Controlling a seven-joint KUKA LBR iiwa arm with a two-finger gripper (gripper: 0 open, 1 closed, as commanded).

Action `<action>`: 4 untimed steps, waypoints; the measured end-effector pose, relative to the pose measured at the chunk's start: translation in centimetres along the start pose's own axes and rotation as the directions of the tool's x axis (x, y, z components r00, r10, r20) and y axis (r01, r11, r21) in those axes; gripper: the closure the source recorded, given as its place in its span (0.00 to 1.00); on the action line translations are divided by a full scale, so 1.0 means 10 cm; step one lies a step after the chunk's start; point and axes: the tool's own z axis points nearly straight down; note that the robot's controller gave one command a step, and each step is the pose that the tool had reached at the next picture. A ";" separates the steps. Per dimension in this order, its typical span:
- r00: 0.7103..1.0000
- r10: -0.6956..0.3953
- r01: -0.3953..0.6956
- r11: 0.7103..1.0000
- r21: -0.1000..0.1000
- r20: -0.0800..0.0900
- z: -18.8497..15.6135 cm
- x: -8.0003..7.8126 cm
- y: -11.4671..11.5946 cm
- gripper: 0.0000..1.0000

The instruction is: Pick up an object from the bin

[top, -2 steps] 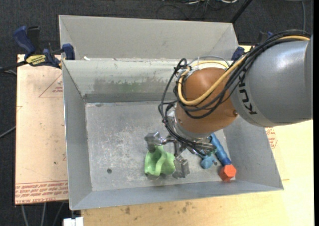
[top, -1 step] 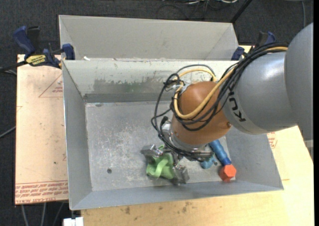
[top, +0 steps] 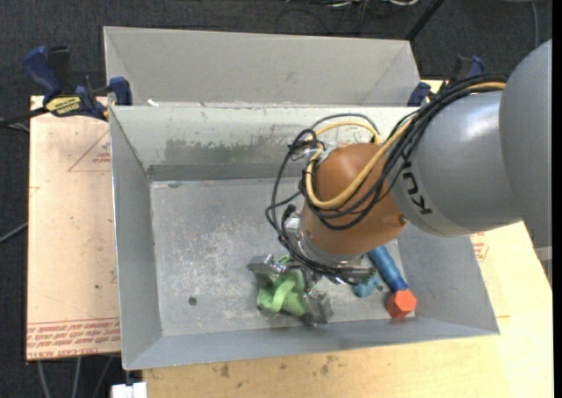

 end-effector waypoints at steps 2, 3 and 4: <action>1.000 0.002 -0.002 1.000 0.004 0.002 -0.21 -0.03 0.00 1.00; 1.000 0.004 -0.004 1.000 0.005 0.002 -0.36 -0.04 0.00 1.00; 1.000 0.007 -0.007 1.000 0.010 0.008 -1.28 -0.07 -0.01 1.00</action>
Offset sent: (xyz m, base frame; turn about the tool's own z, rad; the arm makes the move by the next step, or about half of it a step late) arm 0.0000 0.0000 0.0000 0.0000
